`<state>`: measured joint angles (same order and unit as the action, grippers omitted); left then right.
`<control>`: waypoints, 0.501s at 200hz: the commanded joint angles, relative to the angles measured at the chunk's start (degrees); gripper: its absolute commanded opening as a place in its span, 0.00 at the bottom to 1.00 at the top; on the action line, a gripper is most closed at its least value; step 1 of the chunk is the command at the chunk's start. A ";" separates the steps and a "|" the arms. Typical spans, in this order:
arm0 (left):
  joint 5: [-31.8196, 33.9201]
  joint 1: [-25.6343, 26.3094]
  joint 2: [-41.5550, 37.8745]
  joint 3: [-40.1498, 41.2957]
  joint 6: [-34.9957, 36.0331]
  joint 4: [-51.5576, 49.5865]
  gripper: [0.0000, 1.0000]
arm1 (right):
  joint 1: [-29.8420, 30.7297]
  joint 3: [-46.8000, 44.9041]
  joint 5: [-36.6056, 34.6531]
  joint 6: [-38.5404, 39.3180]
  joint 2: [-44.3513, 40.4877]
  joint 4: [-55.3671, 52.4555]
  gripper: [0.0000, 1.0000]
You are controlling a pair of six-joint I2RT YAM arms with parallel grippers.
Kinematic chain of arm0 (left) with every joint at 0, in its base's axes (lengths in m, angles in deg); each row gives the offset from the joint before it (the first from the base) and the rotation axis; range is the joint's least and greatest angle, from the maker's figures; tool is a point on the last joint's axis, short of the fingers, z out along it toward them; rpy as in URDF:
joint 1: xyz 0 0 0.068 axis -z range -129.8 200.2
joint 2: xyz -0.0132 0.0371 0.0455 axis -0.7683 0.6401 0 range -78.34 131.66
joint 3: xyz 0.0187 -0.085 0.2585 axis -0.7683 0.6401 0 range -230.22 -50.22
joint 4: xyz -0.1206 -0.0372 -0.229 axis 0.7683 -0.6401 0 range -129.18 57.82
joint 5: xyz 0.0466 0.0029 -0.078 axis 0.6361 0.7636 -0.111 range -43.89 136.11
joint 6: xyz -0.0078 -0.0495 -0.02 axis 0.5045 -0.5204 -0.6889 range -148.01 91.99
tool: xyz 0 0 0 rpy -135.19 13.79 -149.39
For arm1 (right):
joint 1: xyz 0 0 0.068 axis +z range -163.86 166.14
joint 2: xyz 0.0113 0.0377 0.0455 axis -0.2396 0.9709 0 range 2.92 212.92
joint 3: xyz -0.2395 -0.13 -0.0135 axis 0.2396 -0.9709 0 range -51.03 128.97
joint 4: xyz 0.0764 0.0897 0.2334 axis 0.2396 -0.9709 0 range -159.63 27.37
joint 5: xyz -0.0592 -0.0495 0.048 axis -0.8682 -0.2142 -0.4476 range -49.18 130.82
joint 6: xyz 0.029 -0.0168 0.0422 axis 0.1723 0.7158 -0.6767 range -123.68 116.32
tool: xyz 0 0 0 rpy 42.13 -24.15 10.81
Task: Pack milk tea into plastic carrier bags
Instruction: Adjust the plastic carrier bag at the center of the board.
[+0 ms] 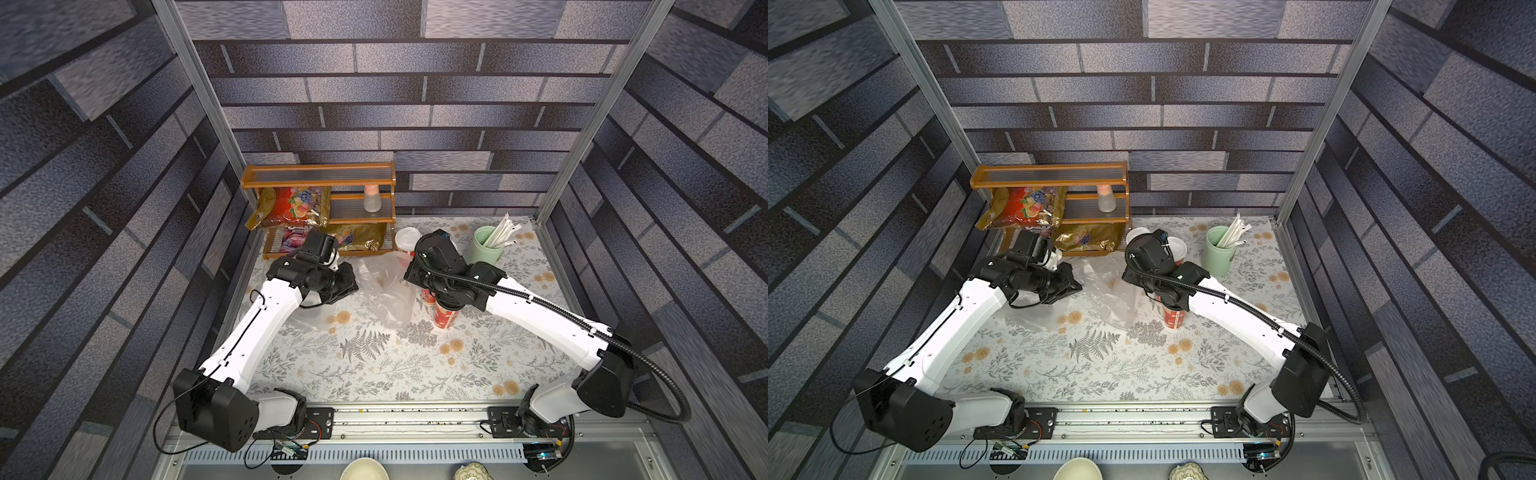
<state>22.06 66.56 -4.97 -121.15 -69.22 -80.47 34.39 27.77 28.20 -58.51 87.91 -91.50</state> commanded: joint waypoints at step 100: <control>-20.90 -4.79 10.14 -10.86 27.89 -10.04 0.22 | -3.66 -3.18 16.56 0.61 -2.91 -3.05 0.00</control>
<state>-0.39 59.72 1.15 -126.03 -51.17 -79.44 30.58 23.99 35.35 -57.66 82.76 -94.97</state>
